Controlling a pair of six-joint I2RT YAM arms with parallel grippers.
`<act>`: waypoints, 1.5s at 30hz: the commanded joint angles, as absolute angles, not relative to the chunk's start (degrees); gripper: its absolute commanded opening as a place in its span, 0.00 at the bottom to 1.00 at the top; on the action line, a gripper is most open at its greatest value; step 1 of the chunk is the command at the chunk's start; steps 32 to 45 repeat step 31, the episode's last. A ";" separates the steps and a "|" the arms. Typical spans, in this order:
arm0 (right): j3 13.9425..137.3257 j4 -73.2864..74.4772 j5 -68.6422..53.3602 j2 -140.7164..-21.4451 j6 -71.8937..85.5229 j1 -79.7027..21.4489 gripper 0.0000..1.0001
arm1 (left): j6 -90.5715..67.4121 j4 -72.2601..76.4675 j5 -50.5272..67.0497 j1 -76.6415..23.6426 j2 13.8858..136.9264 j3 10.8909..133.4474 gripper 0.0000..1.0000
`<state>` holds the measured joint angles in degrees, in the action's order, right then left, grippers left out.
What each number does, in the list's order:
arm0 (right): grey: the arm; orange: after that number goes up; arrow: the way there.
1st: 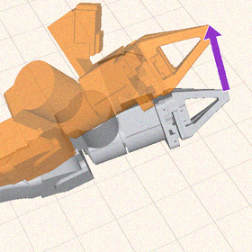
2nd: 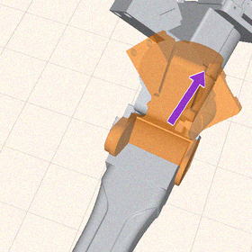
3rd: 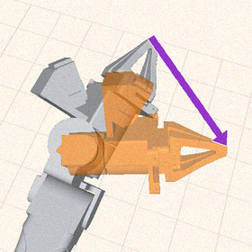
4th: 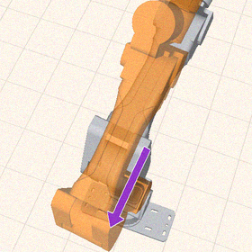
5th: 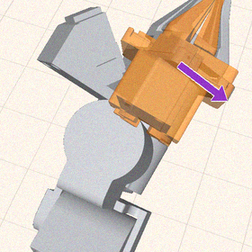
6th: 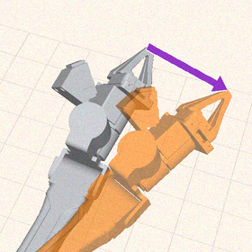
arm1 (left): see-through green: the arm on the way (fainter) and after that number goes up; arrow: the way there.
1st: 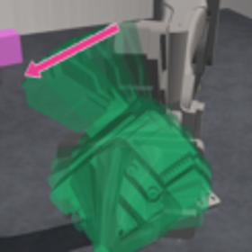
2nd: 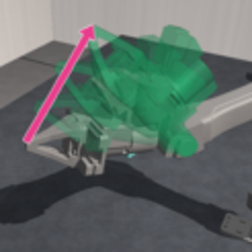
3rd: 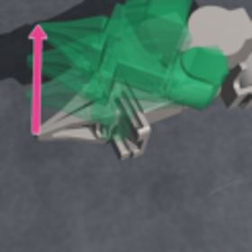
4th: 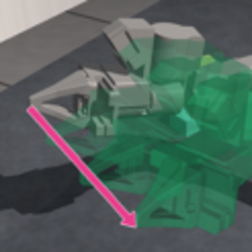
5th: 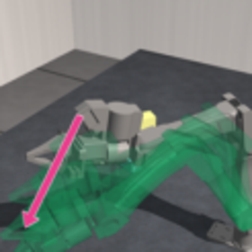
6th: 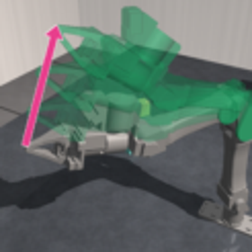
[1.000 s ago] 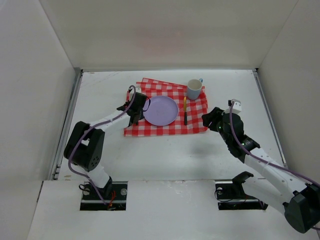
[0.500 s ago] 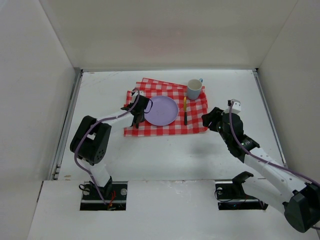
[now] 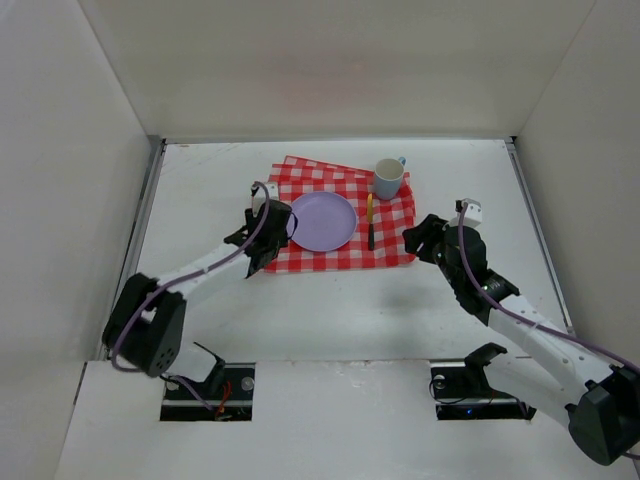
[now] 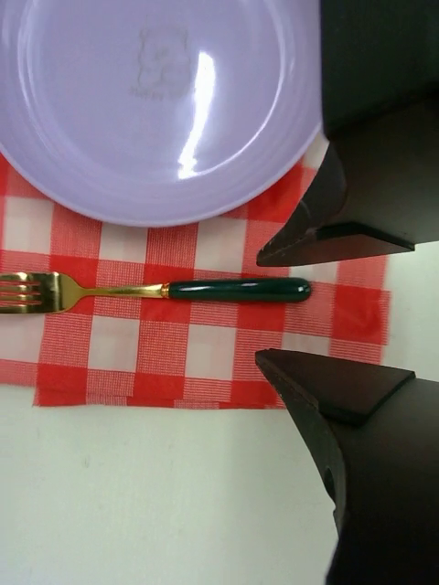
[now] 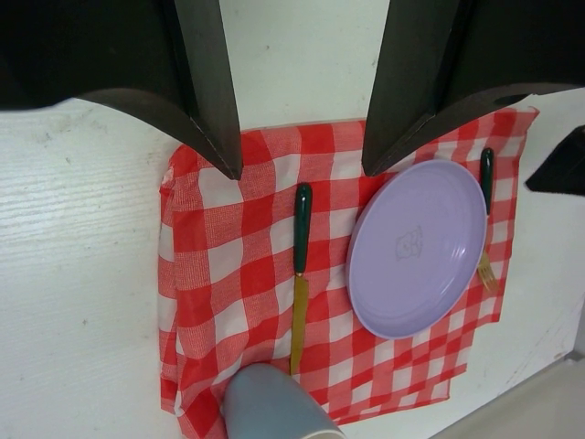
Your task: Set the dinner table for one person
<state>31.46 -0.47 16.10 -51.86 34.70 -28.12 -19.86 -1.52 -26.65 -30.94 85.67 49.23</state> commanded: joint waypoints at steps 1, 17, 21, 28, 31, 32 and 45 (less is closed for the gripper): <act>33.14 -3.25 16.87 -50.98 34.36 -28.17 0.61 | -23.72 0.97 -30.50 -32.91 74.56 44.58 0.39; 29.27 -4.83 22.15 -43.85 36.56 -24.65 0.67 | -47.63 -10.99 -32.26 -24.57 39.82 24.43 0.47; 29.44 -5.18 22.59 -44.56 36.21 -24.74 0.69 | -47.20 -11.07 -28.22 -24.30 40.78 25.57 0.50; 29.36 -5.54 22.59 -45.18 35.95 -24.74 0.71 | -48.08 -10.46 -26.37 -22.63 43.59 25.84 0.47; 29.53 -5.01 22.59 -45.17 35.95 -24.74 0.71 | -47.20 -11.16 -26.54 -22.54 44.73 26.89 0.47; 29.53 -5.01 22.59 -45.17 35.95 -24.74 0.71 | -47.20 -11.16 -26.54 -22.54 44.73 26.89 0.47; 29.53 -5.01 22.59 -45.17 35.95 -24.74 0.71 | -47.20 -11.16 -26.54 -22.54 44.73 26.89 0.47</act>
